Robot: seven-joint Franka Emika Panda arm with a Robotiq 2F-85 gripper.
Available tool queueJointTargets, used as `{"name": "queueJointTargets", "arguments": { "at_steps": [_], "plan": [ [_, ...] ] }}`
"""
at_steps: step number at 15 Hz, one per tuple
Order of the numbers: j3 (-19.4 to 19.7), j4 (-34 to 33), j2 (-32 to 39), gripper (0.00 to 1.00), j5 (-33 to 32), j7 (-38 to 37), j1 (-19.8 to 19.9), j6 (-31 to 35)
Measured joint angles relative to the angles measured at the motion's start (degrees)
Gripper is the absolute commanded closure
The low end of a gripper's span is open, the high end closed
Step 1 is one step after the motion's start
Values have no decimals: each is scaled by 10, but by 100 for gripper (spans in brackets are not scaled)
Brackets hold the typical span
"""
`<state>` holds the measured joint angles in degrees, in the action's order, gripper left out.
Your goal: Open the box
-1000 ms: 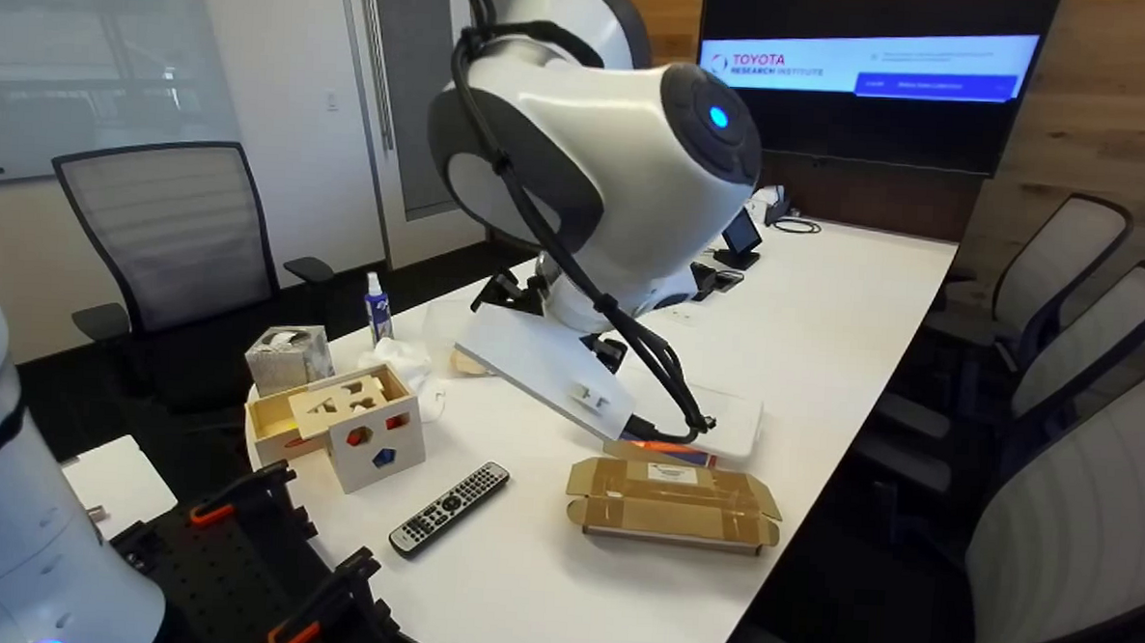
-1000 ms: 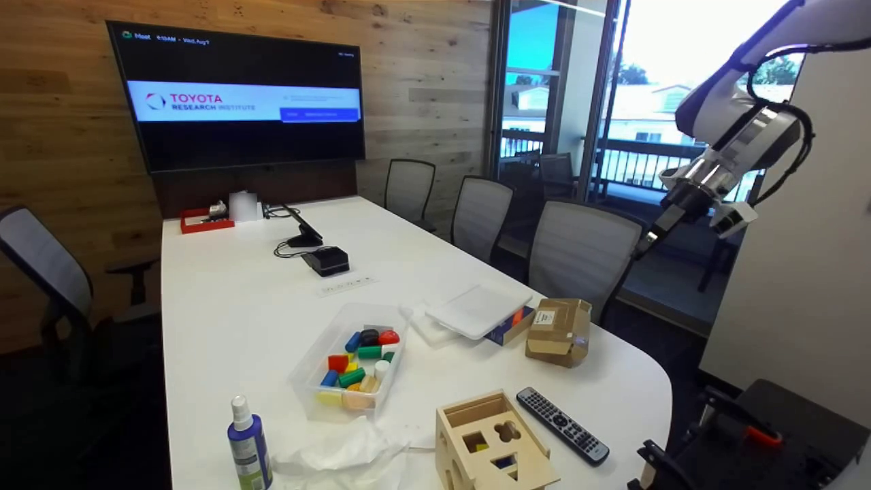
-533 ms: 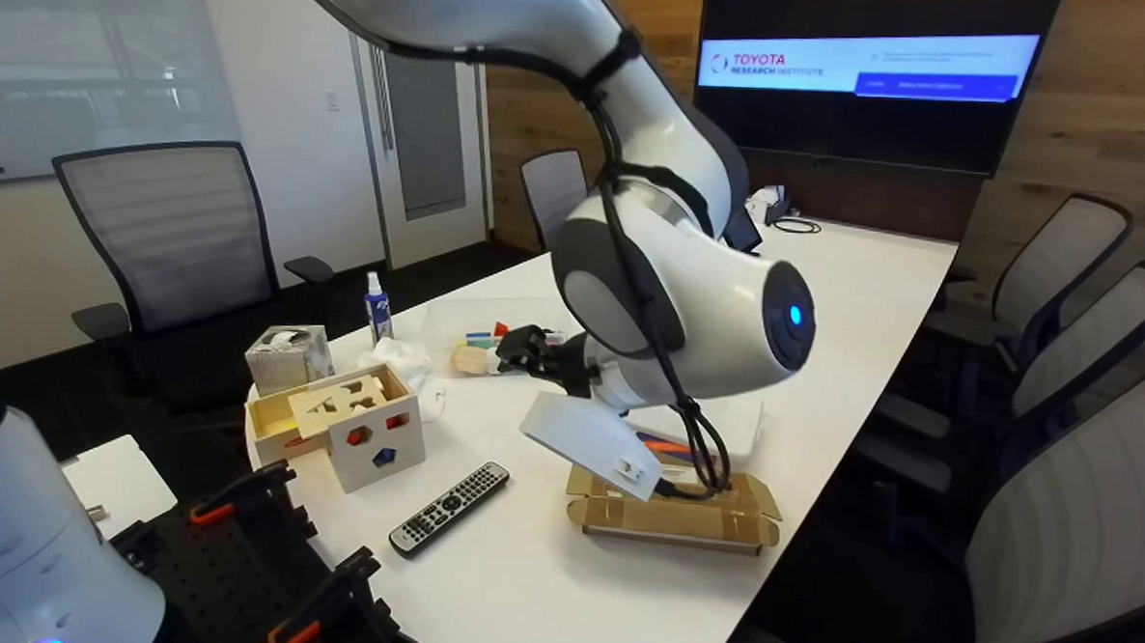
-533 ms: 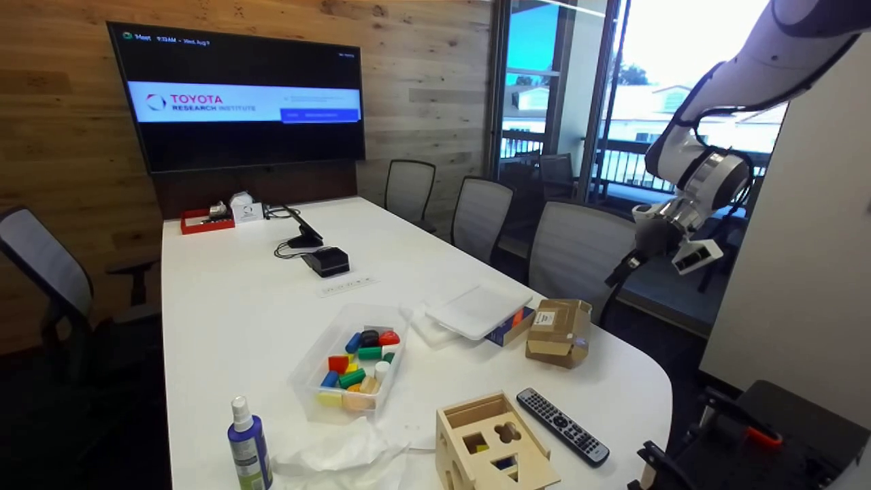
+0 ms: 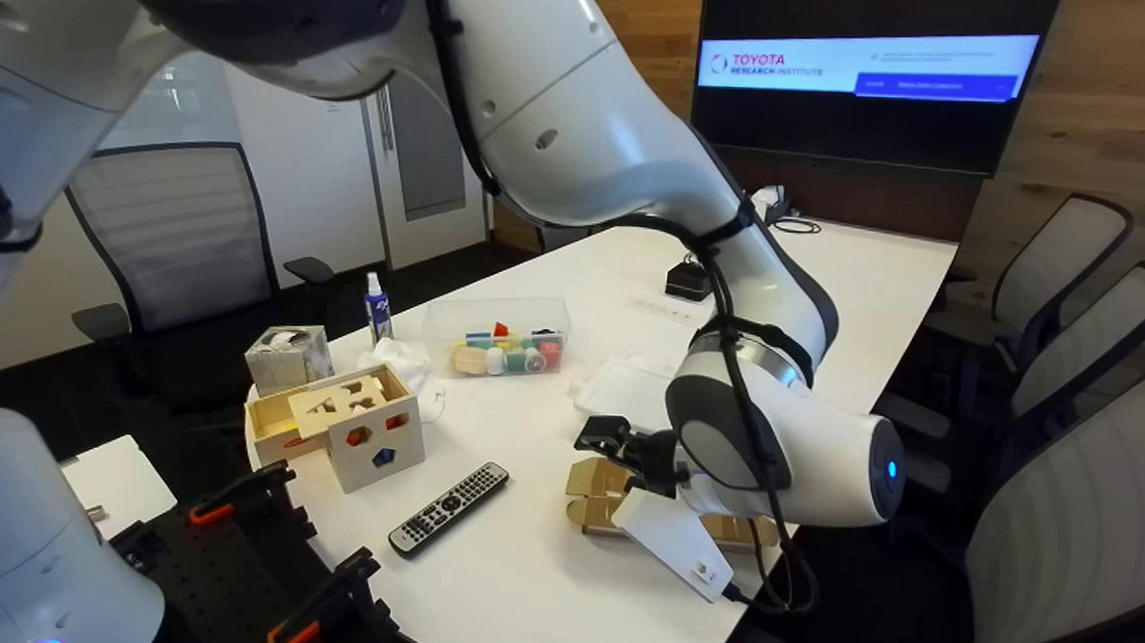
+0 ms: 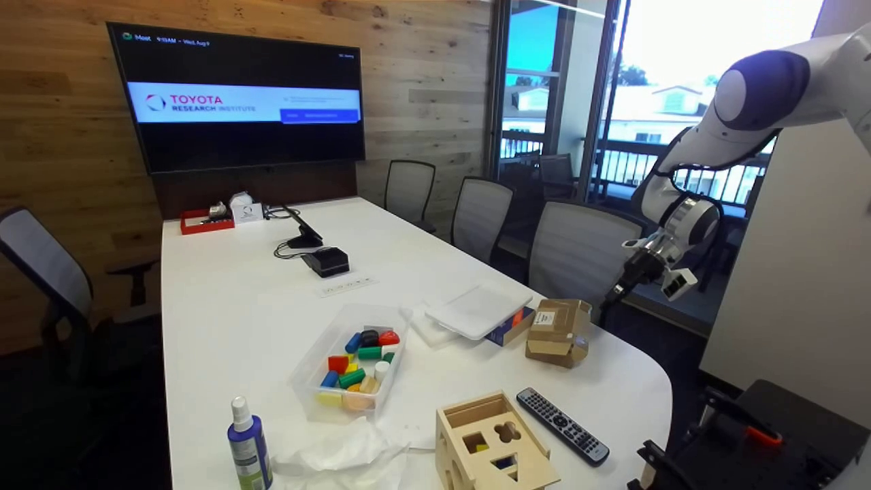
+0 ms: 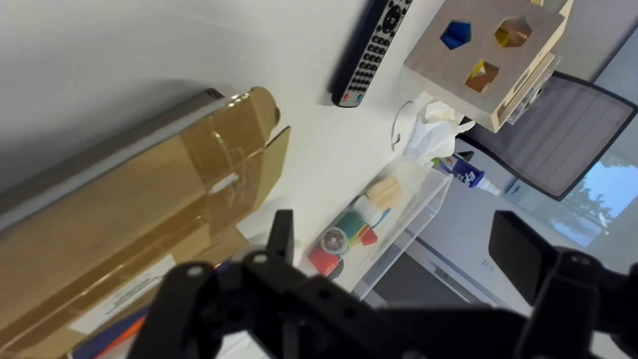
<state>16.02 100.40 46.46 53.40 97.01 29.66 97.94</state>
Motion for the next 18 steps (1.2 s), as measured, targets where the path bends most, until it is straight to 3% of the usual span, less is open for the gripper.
{"name": "queueJointTargets", "arguments": {
  "at_steps": [7, 18],
  "plan": [
    [-21, -104, 72, 0, 17, -135, 33, 28],
    [-56, -129, 115, 0, 49, -275, 42, 156]
  ]
}}
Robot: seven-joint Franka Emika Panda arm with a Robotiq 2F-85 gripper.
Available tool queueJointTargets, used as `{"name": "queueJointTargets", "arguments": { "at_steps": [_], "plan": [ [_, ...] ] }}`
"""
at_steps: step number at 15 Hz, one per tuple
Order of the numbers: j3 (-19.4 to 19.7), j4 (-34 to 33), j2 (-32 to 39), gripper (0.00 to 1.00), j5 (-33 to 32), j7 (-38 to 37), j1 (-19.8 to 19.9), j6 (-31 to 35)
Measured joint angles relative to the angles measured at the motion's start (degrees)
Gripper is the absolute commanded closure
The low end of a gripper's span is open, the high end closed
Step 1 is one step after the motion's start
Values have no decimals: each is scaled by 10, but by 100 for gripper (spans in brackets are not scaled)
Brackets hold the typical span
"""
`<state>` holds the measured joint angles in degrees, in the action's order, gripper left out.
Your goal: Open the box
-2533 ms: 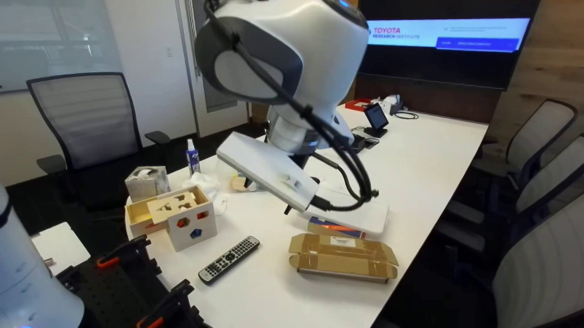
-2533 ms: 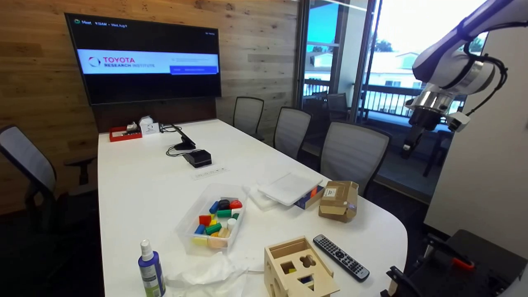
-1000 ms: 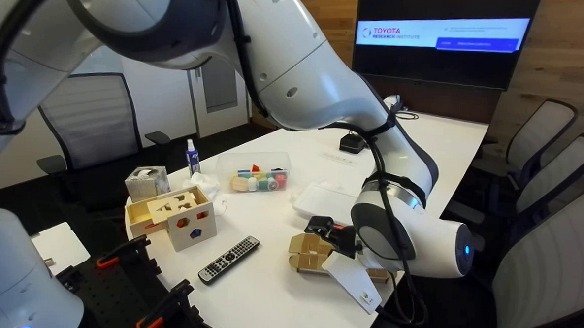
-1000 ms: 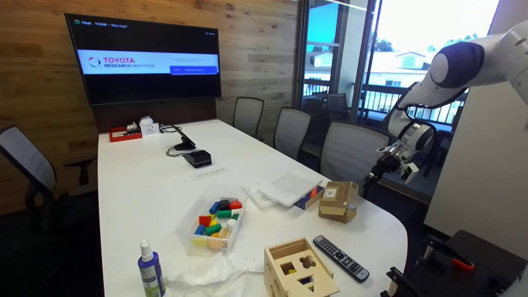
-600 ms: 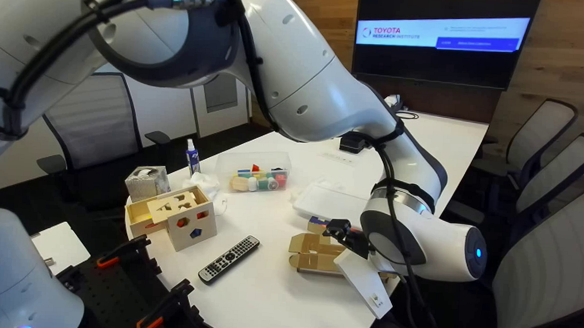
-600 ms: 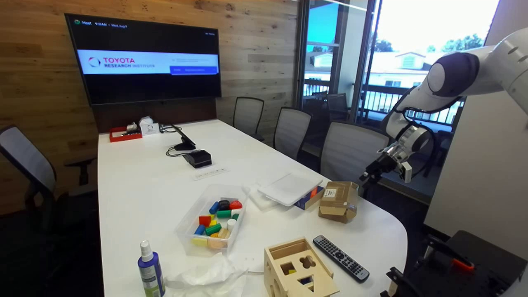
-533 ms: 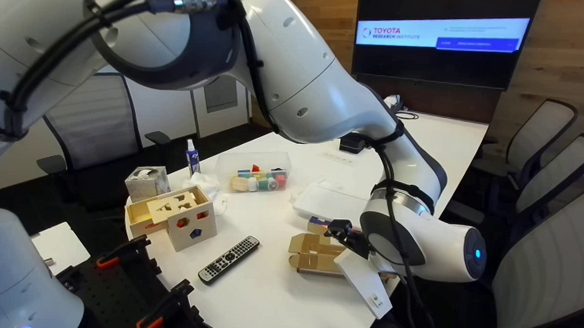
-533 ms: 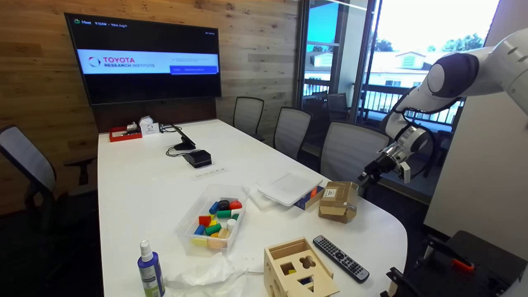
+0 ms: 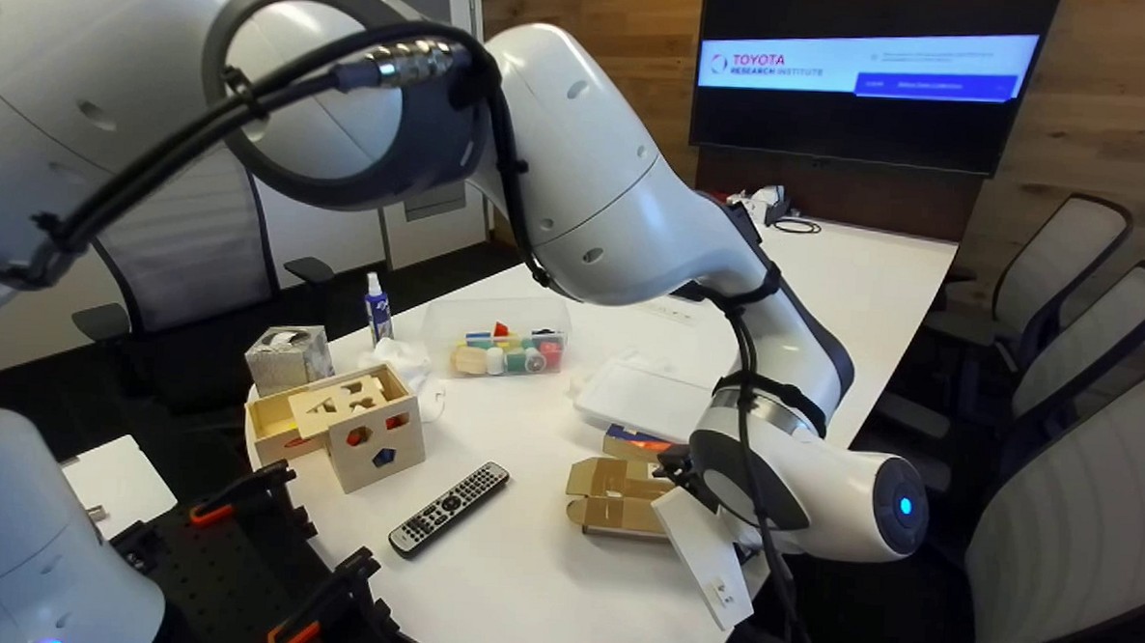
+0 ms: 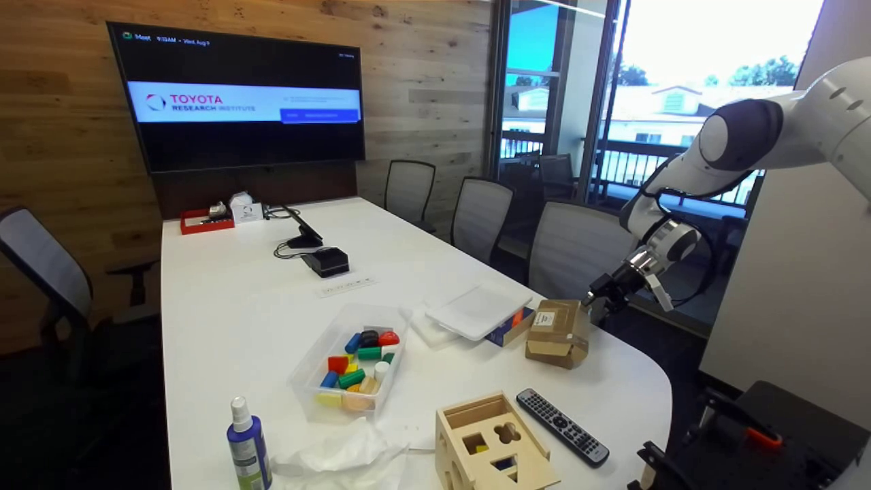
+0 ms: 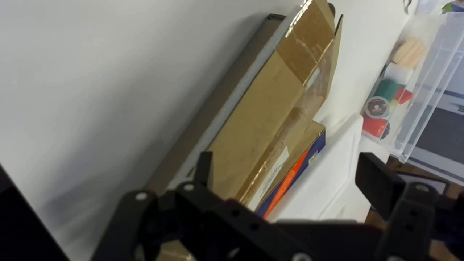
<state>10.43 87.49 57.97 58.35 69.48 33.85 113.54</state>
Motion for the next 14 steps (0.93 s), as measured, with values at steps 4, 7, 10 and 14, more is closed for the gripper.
{"name": "queueJointTargets", "arguments": {
  "at_steps": [4, 7, 10, 14],
  "plan": [
    [-5, 0, 6, 0, 0, -28, 1, 19],
    [-10, 0, 8, 0, 0, -46, 1, 32],
    [-13, 0, 10, 0, 0, -59, 1, 41],
    [-22, 0, 12, 0, 0, -81, 0, 54]
  ]
}}
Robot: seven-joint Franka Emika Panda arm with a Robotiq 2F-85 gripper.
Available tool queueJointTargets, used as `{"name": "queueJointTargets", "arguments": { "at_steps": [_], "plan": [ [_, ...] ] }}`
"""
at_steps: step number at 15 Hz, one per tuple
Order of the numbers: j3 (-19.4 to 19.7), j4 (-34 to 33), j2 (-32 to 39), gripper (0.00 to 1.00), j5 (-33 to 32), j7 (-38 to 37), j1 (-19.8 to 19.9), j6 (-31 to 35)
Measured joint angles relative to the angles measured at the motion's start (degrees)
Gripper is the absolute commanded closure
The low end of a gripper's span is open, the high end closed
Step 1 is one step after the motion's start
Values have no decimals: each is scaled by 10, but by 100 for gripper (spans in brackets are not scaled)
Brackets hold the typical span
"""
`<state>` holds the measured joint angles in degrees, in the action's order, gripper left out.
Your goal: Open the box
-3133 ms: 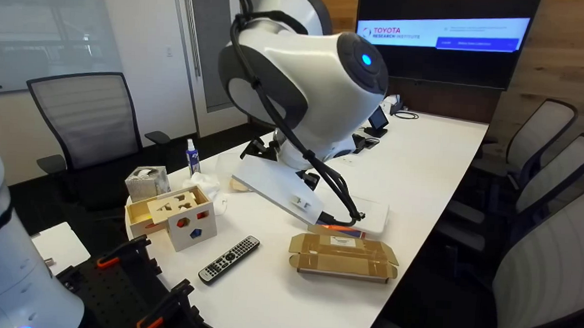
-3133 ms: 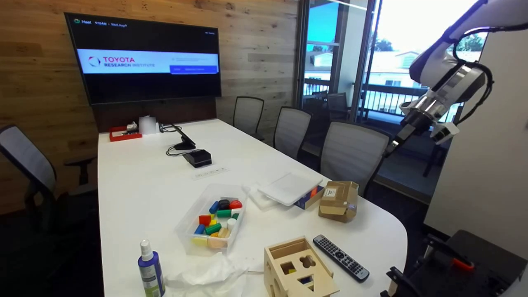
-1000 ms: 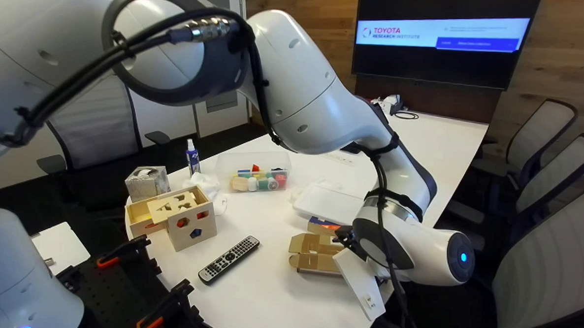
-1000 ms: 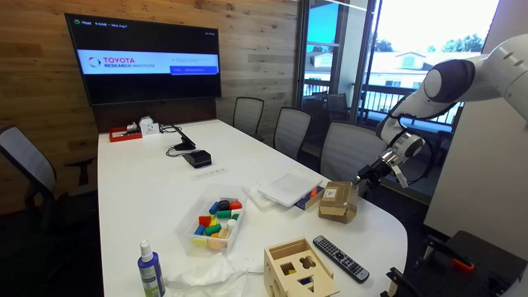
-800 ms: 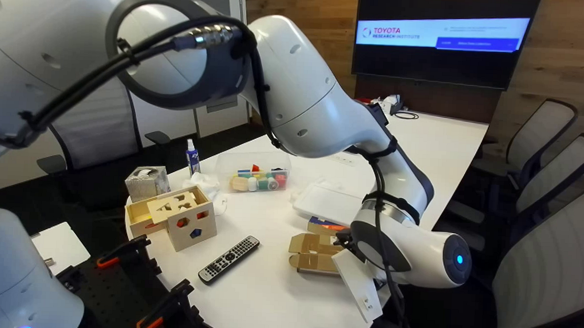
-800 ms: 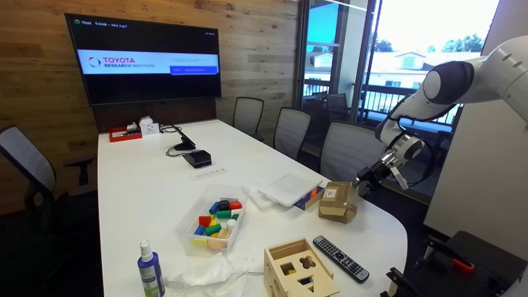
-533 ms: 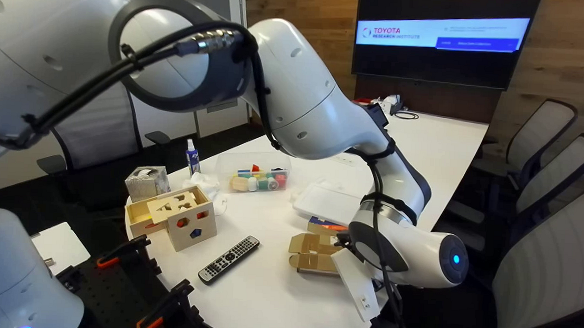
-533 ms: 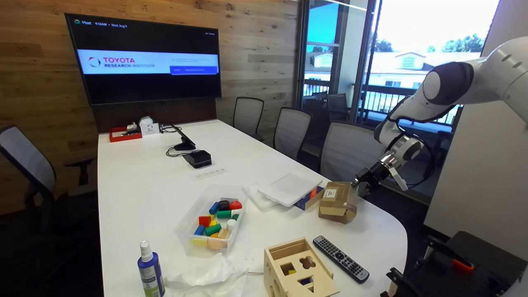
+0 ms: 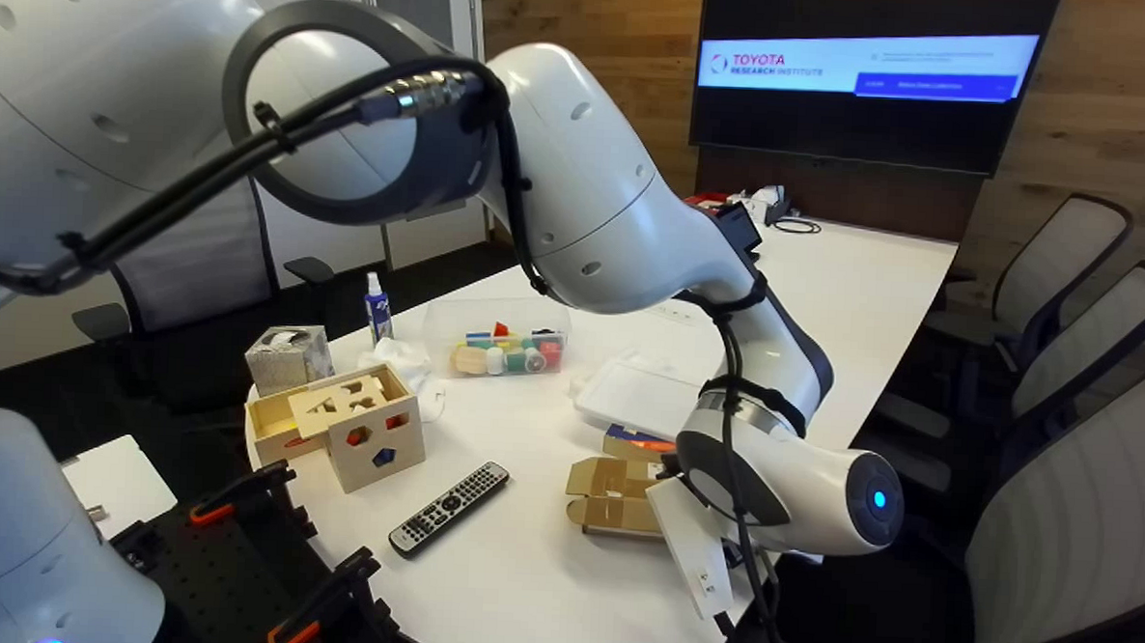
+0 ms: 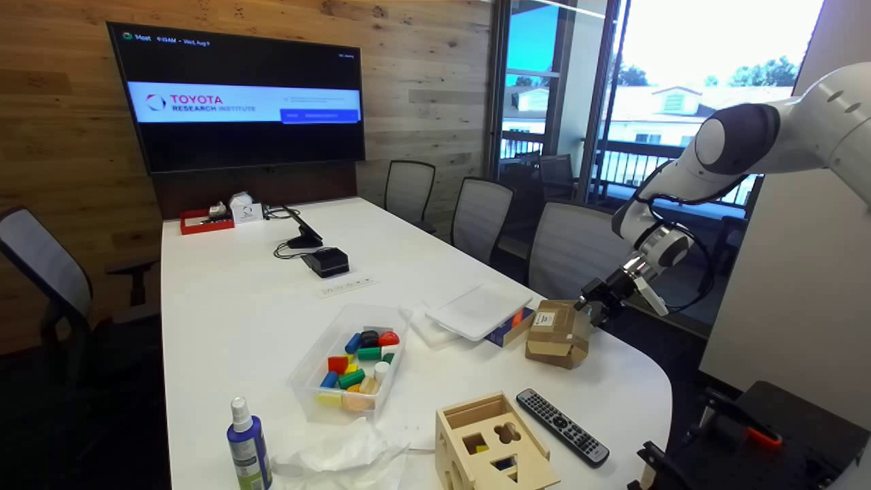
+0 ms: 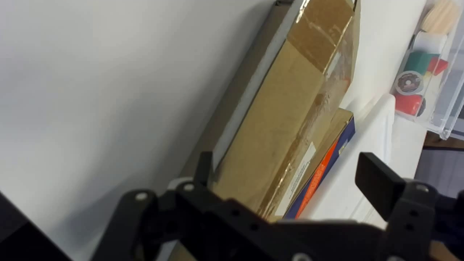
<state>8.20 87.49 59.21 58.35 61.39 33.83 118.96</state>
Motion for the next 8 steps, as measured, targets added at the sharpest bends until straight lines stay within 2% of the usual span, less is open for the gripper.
{"name": "queueJointTargets", "arguments": {
  "at_steps": [8],
  "plan": [
    [-3, 0, 3, 0, -1, -38, -10, 11]
  ]
}}
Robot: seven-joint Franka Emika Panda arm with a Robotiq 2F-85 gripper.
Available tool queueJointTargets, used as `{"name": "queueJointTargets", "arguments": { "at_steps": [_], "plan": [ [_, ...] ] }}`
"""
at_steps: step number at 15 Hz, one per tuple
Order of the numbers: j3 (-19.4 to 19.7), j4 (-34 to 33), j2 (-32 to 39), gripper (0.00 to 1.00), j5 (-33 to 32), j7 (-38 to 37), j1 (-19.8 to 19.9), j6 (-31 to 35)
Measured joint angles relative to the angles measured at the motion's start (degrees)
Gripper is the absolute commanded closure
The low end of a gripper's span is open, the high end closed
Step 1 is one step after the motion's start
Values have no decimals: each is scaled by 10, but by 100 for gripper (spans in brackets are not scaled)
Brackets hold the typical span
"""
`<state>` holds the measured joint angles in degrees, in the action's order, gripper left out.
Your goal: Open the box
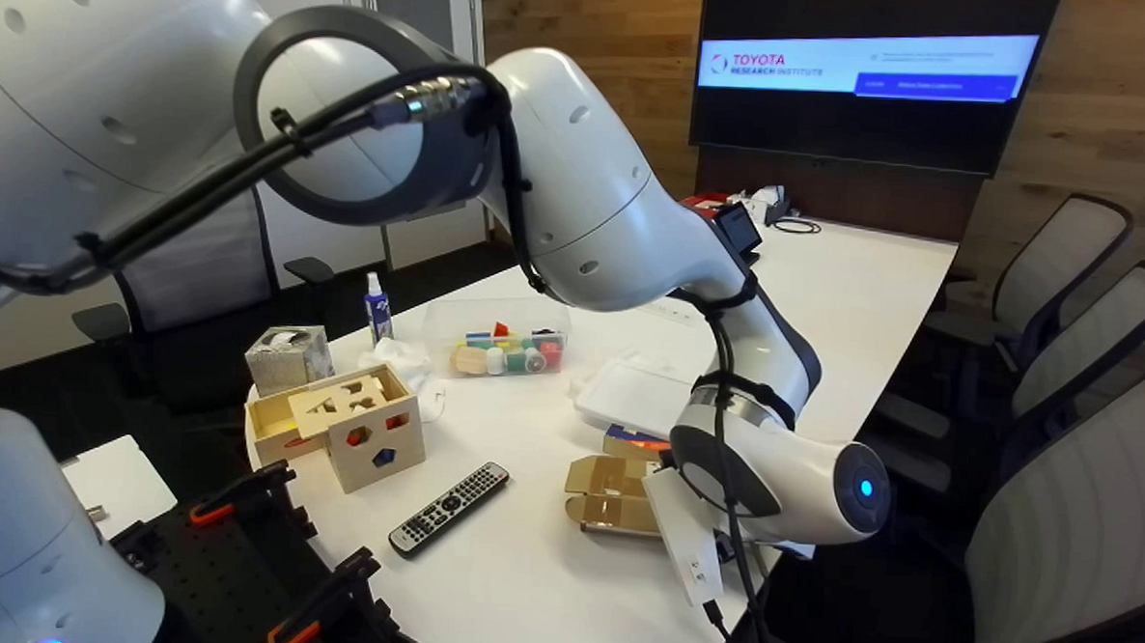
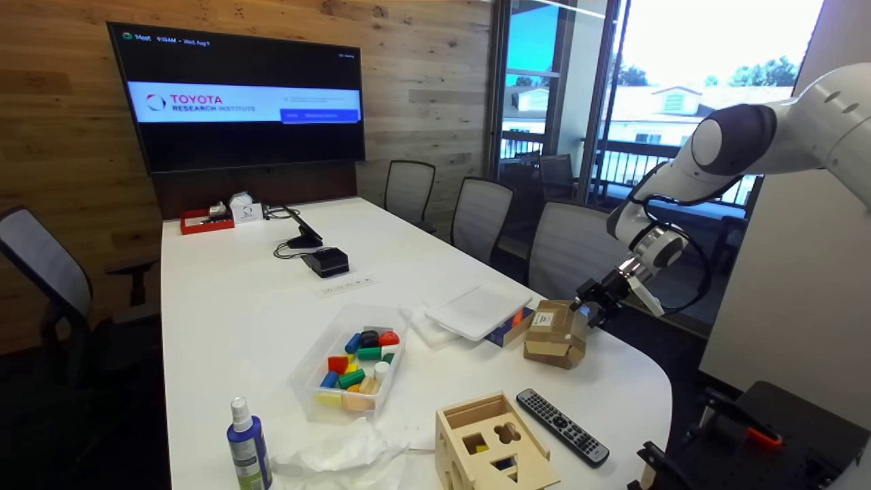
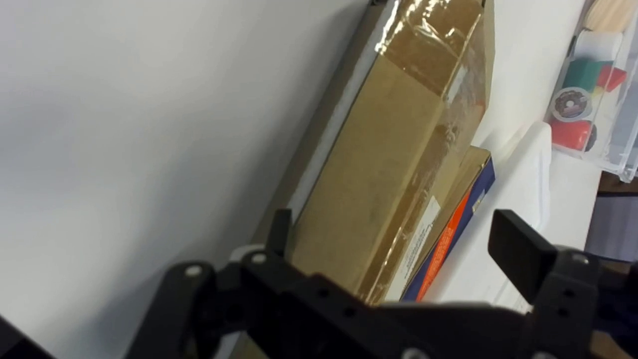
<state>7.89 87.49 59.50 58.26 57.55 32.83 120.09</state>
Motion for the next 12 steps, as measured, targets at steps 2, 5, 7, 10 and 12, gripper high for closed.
{"name": "queueJointTargets", "arguments": {
  "at_steps": [2, 5, 7, 10, 12],
  "plan": [
    [0, 1, 1, 0, -4, -9, -1, 0],
    [0, 4, 4, 0, -11, -23, -3, 0],
    [0, 7, 6, 0, -13, -28, -3, 0],
    [0, 9, 7, 0, -13, -28, -3, 0],
    [-1, 9, 7, 0, -13, -28, -4, 0]
  ]
}}
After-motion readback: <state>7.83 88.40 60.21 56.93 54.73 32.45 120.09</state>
